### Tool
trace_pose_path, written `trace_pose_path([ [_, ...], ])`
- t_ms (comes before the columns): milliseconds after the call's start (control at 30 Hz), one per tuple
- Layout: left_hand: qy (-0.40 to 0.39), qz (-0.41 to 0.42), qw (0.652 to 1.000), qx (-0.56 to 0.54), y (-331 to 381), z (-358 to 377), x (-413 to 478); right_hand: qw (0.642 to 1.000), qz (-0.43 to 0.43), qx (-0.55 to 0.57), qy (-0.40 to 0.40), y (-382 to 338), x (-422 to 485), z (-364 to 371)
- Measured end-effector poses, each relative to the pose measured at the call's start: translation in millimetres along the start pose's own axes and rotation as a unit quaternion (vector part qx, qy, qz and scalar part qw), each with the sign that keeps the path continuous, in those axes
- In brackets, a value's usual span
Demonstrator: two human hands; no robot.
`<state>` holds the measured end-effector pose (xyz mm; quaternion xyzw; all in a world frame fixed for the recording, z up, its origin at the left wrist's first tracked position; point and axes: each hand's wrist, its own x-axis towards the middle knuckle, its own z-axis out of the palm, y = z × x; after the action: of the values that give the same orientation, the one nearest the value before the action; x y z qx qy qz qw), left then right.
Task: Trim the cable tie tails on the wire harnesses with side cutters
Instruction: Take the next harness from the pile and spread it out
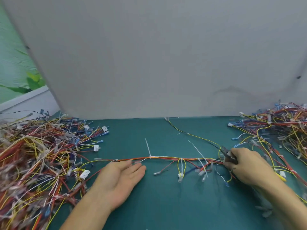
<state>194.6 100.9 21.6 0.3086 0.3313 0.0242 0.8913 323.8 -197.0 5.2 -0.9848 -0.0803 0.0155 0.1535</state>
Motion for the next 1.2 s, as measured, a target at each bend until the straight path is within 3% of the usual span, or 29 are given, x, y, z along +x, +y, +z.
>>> trace_pose_path([
  [100,0.021,0.014,0.997,-0.079,14.3,1.4,8.1,1.0,-0.006,0.001,-0.005,-1.3,-1.1,-1.1],
  [367,0.032,0.034,0.991,-0.122,43.5,9.9,42.1,0.999,-0.025,-0.004,-0.03,-0.5,-2.6,-5.4],
  [500,0.057,0.134,0.989,-0.01,47.1,21.8,46.5,0.999,-0.028,0.008,-0.036,-0.4,-2.6,-6.6],
  [700,-0.017,0.312,0.946,0.087,36.1,24.8,29.9,0.999,-0.033,0.001,-0.042,0.5,-2.6,-8.4],
  [800,-0.054,0.354,0.929,0.089,32.8,27.2,16.9,0.999,-0.03,0.005,-0.043,0.0,-3.1,-7.7],
  [867,-0.061,0.312,0.947,0.053,30.6,28.7,18.7,0.999,-0.029,0.002,-0.043,0.5,-2.4,-7.4],
  [933,-0.024,0.193,0.98,-0.049,20.1,26.5,26.2,0.999,-0.023,0.006,-0.047,0.6,-1.3,-7.8],
  [1000,-0.017,0.079,0.99,-0.117,0.9,29.2,30.6,0.999,-0.021,0.01,-0.046,0.6,-1.0,-6.7],
  [1100,-0.075,-0.004,0.992,-0.1,-30.2,43.3,33.8,0.999,-0.032,0.004,-0.044,2.9,0.5,-5.4],
  [1200,-0.072,-0.001,0.997,-0.027,-39.8,47.2,37.4,0.998,-0.038,0.008,-0.041,2.5,0.4,-6.3],
])
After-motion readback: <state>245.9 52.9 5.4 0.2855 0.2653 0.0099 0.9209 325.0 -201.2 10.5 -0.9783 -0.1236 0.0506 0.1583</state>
